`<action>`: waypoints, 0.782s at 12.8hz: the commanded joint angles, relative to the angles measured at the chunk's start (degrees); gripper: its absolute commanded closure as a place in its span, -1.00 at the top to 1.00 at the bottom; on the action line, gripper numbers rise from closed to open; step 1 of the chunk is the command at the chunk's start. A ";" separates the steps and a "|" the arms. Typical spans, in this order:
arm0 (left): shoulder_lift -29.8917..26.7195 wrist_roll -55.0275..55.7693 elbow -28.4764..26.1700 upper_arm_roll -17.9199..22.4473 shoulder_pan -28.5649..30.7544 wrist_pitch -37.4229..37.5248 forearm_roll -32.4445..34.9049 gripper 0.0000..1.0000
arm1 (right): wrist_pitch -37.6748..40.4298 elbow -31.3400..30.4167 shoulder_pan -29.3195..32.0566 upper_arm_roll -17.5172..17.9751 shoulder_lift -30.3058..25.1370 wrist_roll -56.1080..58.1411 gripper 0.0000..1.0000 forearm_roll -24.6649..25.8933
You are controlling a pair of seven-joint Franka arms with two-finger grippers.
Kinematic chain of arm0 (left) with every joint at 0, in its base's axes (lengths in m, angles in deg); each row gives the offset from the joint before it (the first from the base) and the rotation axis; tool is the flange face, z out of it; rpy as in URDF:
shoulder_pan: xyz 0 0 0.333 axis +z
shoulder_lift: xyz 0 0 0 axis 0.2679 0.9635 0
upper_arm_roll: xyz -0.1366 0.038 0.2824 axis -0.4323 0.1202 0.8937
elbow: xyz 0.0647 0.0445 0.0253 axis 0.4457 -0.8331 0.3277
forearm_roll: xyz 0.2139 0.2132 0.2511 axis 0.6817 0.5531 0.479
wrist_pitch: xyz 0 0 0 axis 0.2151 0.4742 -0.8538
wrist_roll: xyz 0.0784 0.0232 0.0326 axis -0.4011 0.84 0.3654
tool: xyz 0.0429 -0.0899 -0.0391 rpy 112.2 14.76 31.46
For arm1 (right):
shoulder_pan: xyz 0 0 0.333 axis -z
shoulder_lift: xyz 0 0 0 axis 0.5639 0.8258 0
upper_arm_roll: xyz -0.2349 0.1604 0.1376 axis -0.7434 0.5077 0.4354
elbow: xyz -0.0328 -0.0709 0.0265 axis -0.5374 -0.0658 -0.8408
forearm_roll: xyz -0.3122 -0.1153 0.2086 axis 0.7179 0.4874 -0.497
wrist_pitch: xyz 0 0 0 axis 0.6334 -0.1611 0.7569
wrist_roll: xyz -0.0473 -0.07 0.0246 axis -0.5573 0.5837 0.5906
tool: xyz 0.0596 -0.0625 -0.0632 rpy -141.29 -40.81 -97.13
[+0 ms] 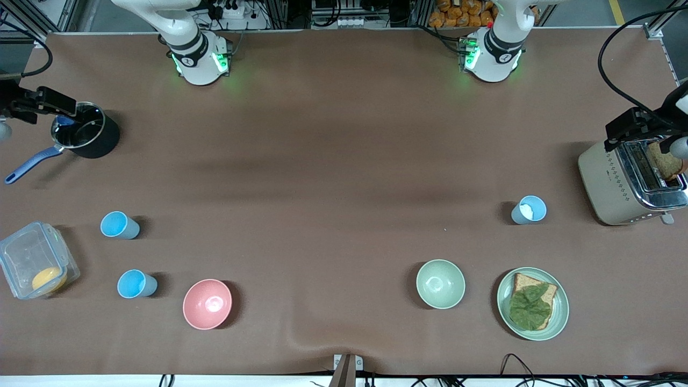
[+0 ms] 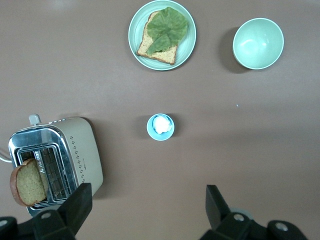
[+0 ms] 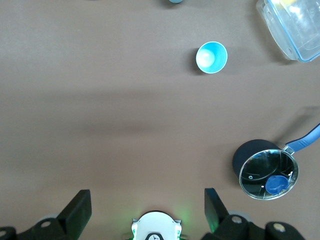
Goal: Stack blue cups with both arms
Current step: 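Reach the left gripper to one blue cup while the right gripper reaches another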
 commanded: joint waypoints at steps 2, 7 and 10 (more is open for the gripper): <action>-0.98 3.47 0.42 0.47 -0.27 1.06 -1.36 1.00 | 0.28 -0.54 1.07 1.09 -0.64 0.07 1.00 0.21; 4.28 3.58 -1.41 0.82 0.08 -1.39 -2.59 1.00 | 0.01 -2.20 1.16 1.09 -0.90 0.07 1.00 0.21; 5.09 3.66 -12.80 0.82 1.04 -10.16 -3.91 1.00 | -5.06 -10.45 3.79 0.12 -3.53 0.07 1.00 0.21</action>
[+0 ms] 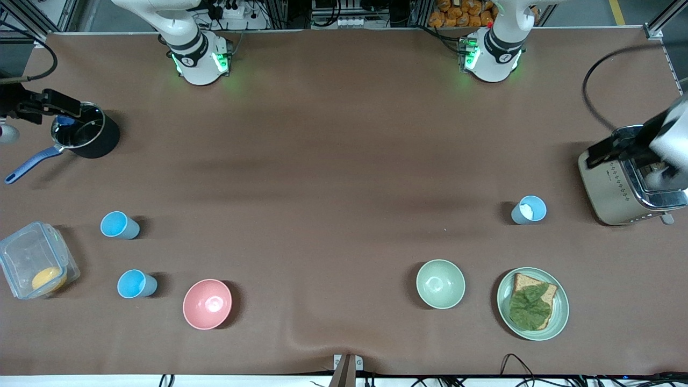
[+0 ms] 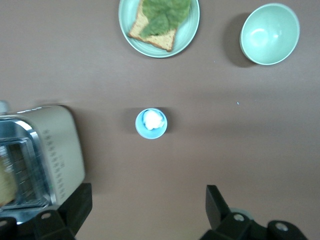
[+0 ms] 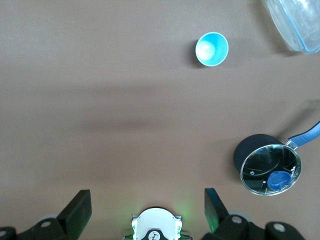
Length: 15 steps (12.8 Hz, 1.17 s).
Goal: Stack blue cups with both arms
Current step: 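Reach the left gripper to one blue cup while the right gripper reaches another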
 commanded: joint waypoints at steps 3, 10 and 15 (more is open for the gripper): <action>-1.27 0.19 -20.48 0.17 2.66 -19.08 -0.68 1.00 | -8.09 -7.98 4.02 -3.19 -0.14 0.66 1.00 0.24; 9.80 -0.08 -28.51 0.08 6.01 -38.45 -0.41 1.00 | -30.62 -20.03 9.31 -3.03 6.72 5.94 1.00 -0.55; 13.24 -0.16 -28.51 -0.01 6.36 -40.13 -0.85 0.81 | -32.63 -16.62 9.40 -3.03 14.80 10.48 1.00 0.68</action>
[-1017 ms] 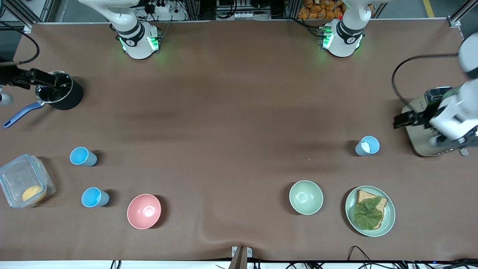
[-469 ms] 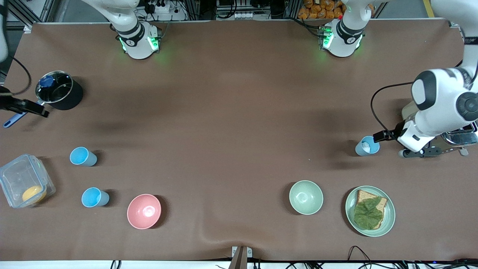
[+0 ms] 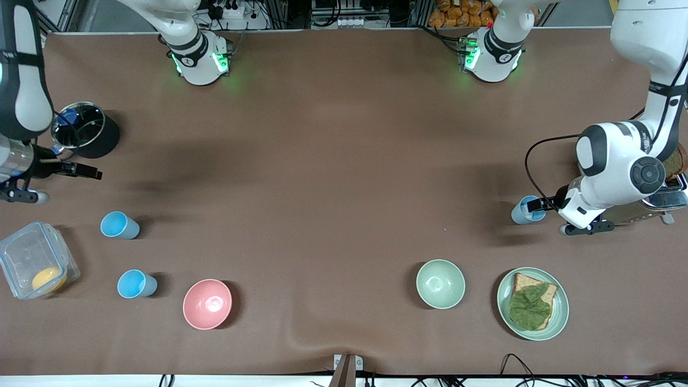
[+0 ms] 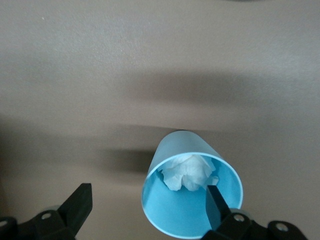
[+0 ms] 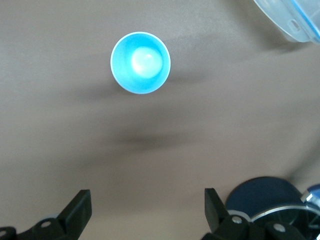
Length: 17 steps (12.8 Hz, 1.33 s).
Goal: Stack blue cups with both arms
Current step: 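Grasp the blue cup with the left gripper while the right gripper grasps another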
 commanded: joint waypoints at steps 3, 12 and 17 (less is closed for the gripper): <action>1.00 -0.35 0.26 -0.35 -0.57 -0.95 -0.30 -0.79 | -1.75 8.69 0.50 1.62 11.05 6.31 1.00 0.64; -2.24 0.79 1.40 -4.65 -0.93 0.36 -0.38 -1.00 | -10.72 16.26 2.18 1.53 20.74 26.09 1.00 -0.85; -3.48 14.01 9.73 -17.11 -0.84 11.60 -1.00 -1.00 | -12.65 16.00 2.09 1.53 23.64 26.88 1.00 -4.99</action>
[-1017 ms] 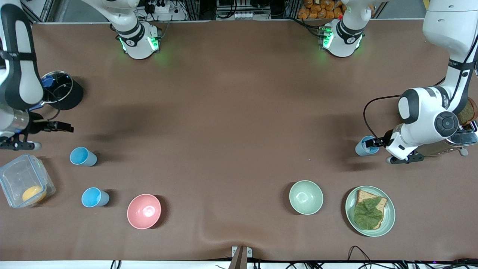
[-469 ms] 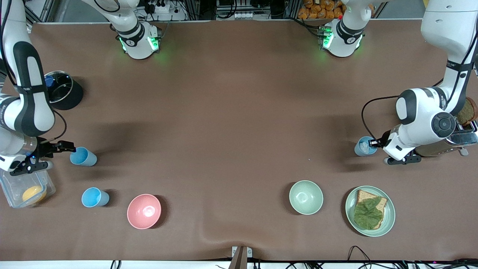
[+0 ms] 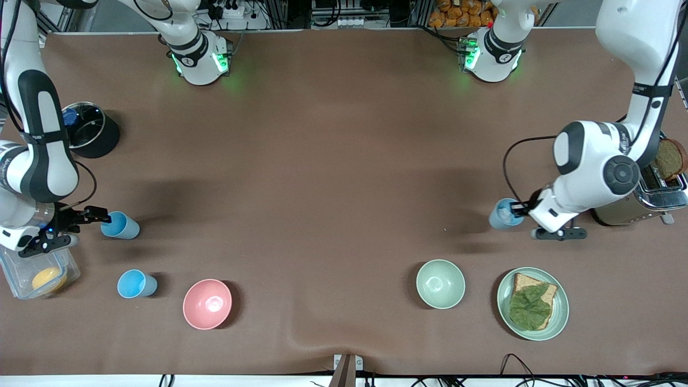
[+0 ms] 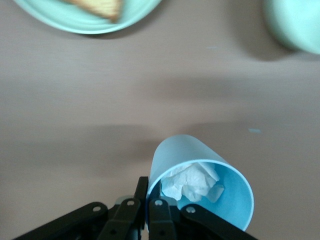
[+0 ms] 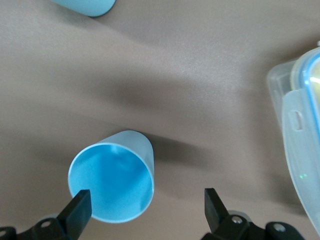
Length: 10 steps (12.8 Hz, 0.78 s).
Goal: Stack blue cups with both arms
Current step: 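Grasp the blue cup with the left gripper while the right gripper grasps another, then move the left gripper's cup to mid-table while the right gripper lifts its cup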
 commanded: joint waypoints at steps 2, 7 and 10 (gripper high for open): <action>-0.68 16.43 7.58 -10.11 -1.54 9.04 -0.82 -1.00 | -1.61 1.18 0.85 0.68 2.50 1.42 1.00 -1.39; 5.63 41.66 13.30 -11.90 -20.14 8.44 -0.20 -1.00 | -3.90 0.22 0.85 0.59 3.12 1.60 0.56 -1.39; 11.18 56.27 17.01 -11.63 -28.86 3.80 0.24 -1.00 | -6.45 -1.80 1.12 0.68 2.94 3.80 -1.00 -2.09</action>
